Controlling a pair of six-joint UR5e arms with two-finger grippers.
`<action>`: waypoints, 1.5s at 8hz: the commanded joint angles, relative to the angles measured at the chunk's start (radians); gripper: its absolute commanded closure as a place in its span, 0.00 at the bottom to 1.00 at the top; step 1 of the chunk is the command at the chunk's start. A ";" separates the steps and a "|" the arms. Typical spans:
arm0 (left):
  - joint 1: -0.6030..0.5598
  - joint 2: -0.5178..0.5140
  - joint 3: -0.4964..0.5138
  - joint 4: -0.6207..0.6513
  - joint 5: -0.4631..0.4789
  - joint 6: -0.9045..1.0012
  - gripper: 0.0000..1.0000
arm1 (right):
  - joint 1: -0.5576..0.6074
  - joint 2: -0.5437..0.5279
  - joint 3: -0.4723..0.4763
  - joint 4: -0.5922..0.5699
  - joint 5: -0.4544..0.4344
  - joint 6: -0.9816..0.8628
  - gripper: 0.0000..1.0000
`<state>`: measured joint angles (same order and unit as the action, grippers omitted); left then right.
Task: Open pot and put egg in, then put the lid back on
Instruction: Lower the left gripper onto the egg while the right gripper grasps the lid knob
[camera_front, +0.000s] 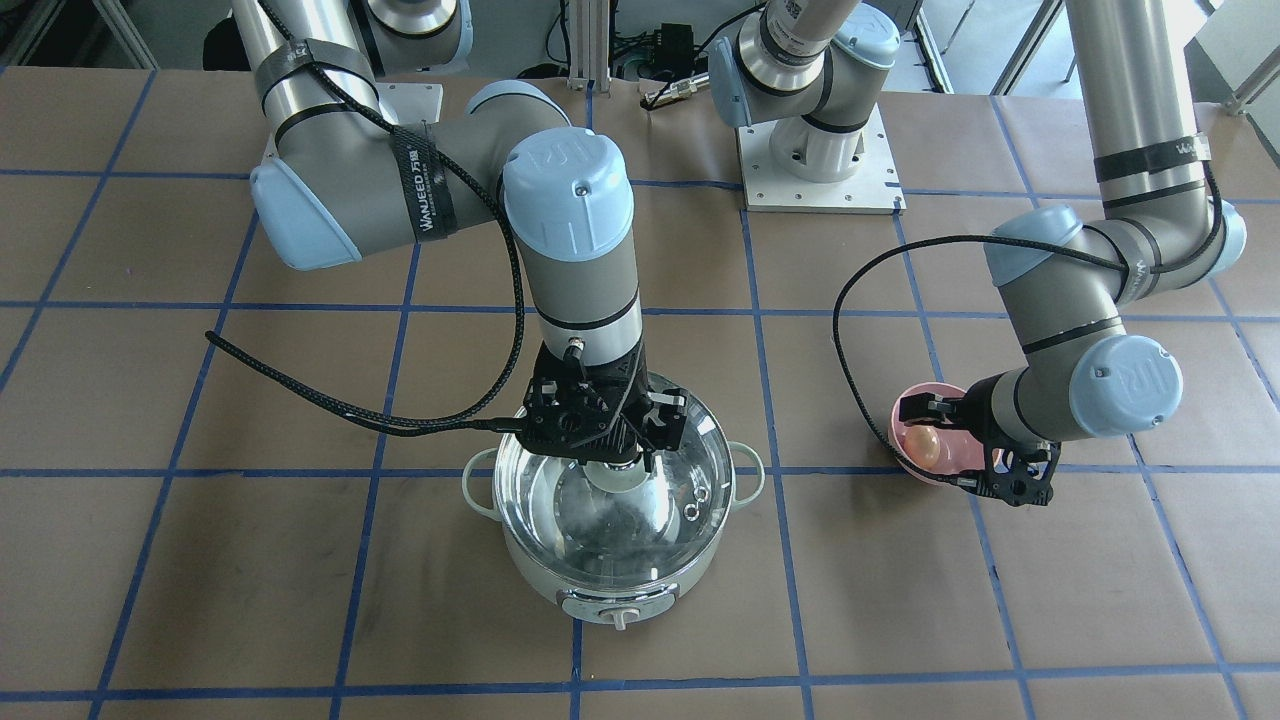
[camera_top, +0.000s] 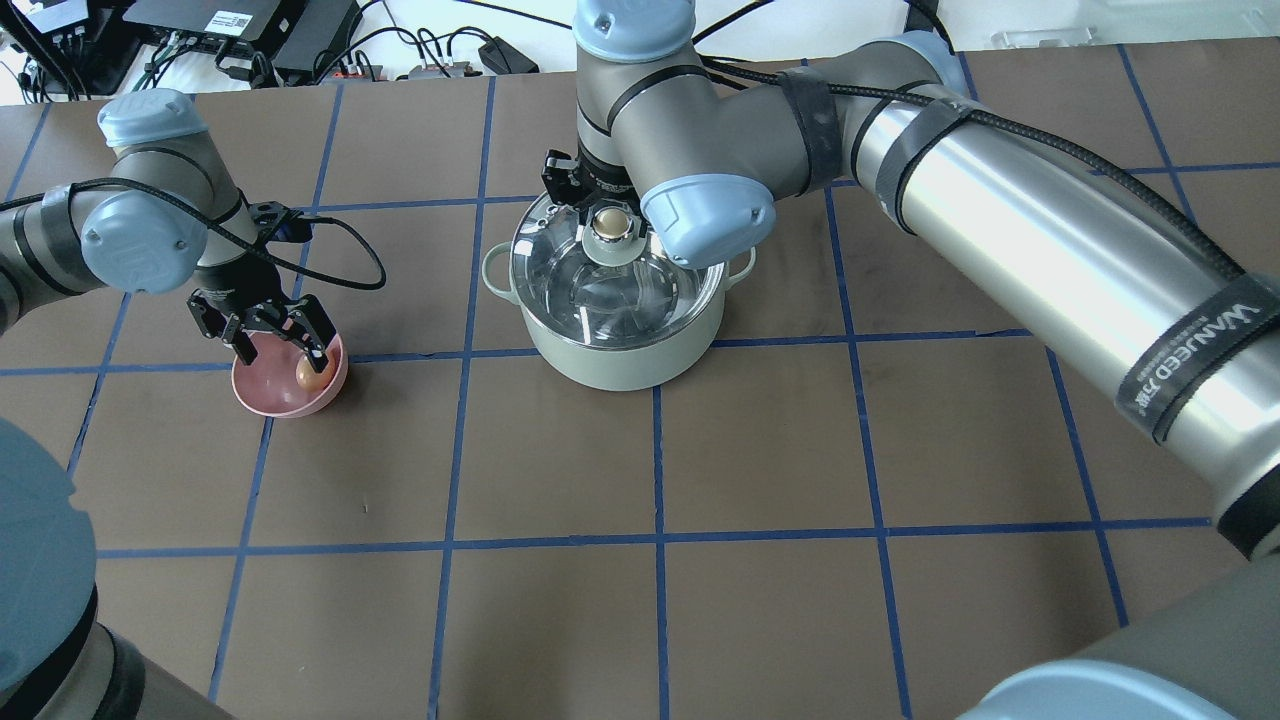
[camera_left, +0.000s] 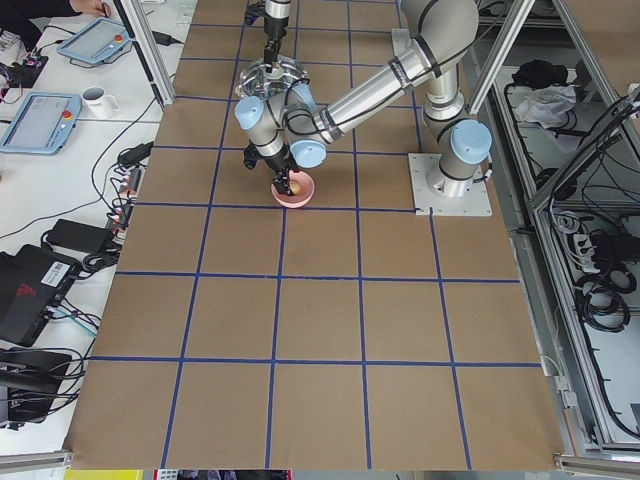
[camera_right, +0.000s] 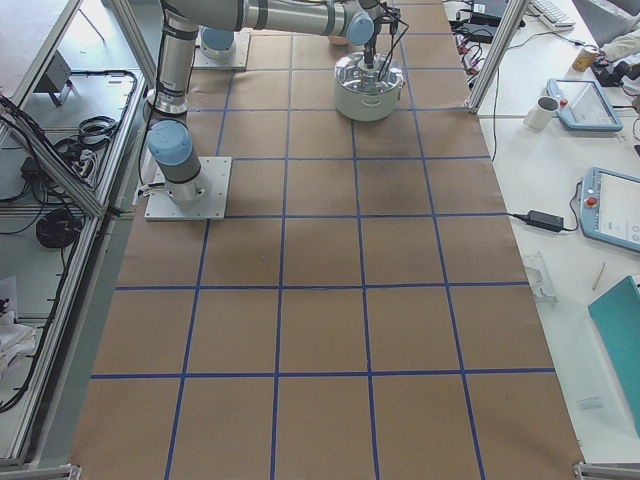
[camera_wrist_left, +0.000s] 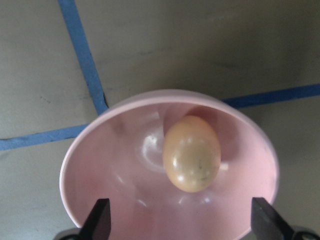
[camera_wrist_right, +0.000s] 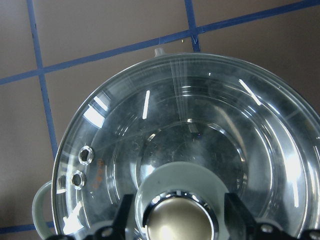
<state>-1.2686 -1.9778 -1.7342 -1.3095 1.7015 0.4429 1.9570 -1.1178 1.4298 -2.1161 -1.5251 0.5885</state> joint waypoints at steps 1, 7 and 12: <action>0.000 -0.009 -0.007 -0.002 -0.008 0.005 0.00 | 0.000 0.001 0.000 -0.010 0.005 -0.001 0.32; 0.002 -0.029 -0.007 0.010 -0.006 0.016 0.00 | 0.000 0.000 0.000 -0.008 0.005 -0.033 0.67; 0.002 -0.042 -0.005 0.024 -0.008 0.017 0.03 | -0.026 -0.028 -0.066 0.092 -0.003 -0.099 0.87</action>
<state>-1.2671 -2.0179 -1.7397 -1.2953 1.6939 0.4590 1.9523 -1.1275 1.3985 -2.0880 -1.5254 0.5298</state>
